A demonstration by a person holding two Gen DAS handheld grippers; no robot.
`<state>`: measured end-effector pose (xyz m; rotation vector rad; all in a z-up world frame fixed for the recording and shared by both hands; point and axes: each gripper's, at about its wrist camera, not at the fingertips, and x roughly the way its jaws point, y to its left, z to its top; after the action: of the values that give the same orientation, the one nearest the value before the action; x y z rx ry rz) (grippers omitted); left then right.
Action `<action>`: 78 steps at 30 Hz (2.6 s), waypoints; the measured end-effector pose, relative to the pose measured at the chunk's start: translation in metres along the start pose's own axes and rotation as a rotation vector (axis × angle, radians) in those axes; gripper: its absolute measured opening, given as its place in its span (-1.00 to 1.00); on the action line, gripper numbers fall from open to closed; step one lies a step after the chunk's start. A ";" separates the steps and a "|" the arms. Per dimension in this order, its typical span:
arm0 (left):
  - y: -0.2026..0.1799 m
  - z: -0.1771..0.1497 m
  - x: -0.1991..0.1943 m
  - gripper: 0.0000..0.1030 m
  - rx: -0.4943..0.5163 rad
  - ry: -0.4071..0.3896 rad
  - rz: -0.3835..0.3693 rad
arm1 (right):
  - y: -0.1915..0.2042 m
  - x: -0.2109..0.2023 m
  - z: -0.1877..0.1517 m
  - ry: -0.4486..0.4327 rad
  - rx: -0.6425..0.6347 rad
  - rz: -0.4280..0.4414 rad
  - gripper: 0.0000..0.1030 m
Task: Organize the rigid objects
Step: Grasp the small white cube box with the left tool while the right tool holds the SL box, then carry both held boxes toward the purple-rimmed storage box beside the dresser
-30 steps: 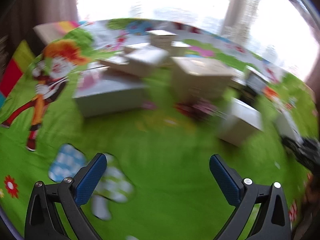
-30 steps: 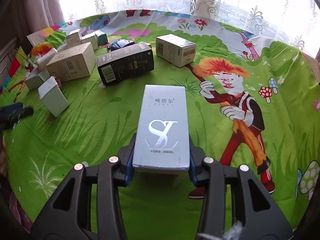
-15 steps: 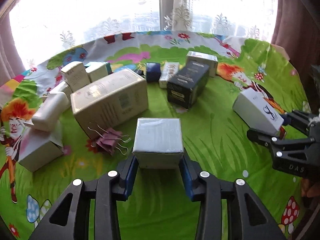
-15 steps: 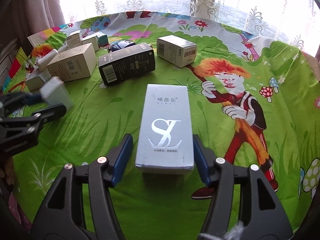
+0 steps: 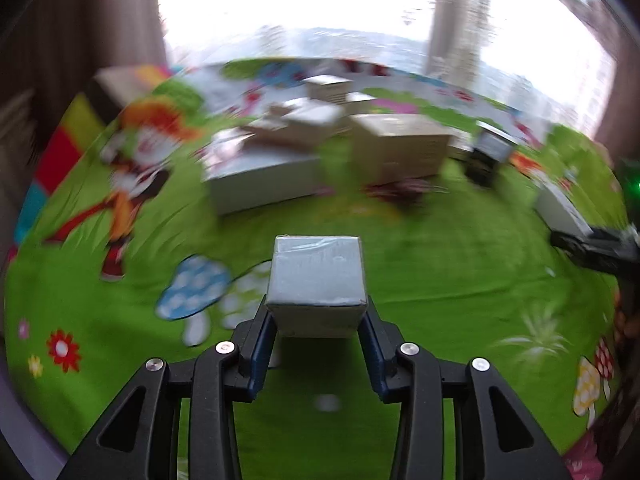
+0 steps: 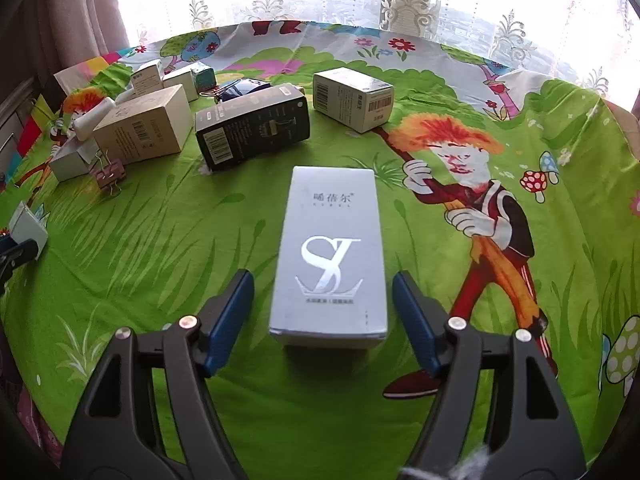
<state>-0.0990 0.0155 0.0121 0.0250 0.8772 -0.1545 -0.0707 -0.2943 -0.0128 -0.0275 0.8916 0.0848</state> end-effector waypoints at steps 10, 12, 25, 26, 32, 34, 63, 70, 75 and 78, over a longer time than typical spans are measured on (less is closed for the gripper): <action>0.031 0.007 0.011 0.11 -0.113 -0.001 0.031 | -0.001 0.001 0.000 0.002 0.004 -0.002 0.53; 0.035 0.006 0.013 0.21 -0.125 0.000 0.037 | -0.002 0.001 0.000 0.001 0.005 0.001 0.53; 0.033 0.003 0.008 -0.19 -0.108 0.003 0.025 | 0.025 -0.007 0.006 0.045 0.047 0.051 -0.12; 0.030 0.002 0.007 -0.19 -0.102 0.001 0.018 | 0.038 -0.008 0.007 0.049 0.015 0.054 -0.12; 0.017 -0.001 -0.002 -0.19 -0.066 -0.010 0.006 | 0.111 -0.006 0.009 0.062 -0.110 0.129 -0.12; 0.015 -0.003 -0.004 -0.19 -0.062 -0.010 0.002 | 0.125 -0.007 0.008 0.065 -0.140 0.118 -0.12; 0.027 -0.050 -0.046 -0.19 -0.070 0.028 0.004 | 0.216 -0.044 -0.022 0.057 -0.382 0.136 -0.12; 0.040 -0.056 -0.067 -0.19 -0.102 0.017 0.013 | 0.227 -0.053 -0.022 0.043 -0.412 0.145 -0.12; 0.051 -0.059 -0.084 -0.19 -0.135 0.001 0.027 | 0.239 -0.063 -0.022 0.033 -0.450 0.157 -0.12; 0.056 -0.061 -0.094 -0.19 -0.145 -0.006 0.047 | 0.245 -0.072 -0.020 0.016 -0.468 0.170 -0.12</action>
<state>-0.1963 0.0881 0.0429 -0.0901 0.8798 -0.0472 -0.1523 -0.0555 0.0330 -0.3890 0.8726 0.4512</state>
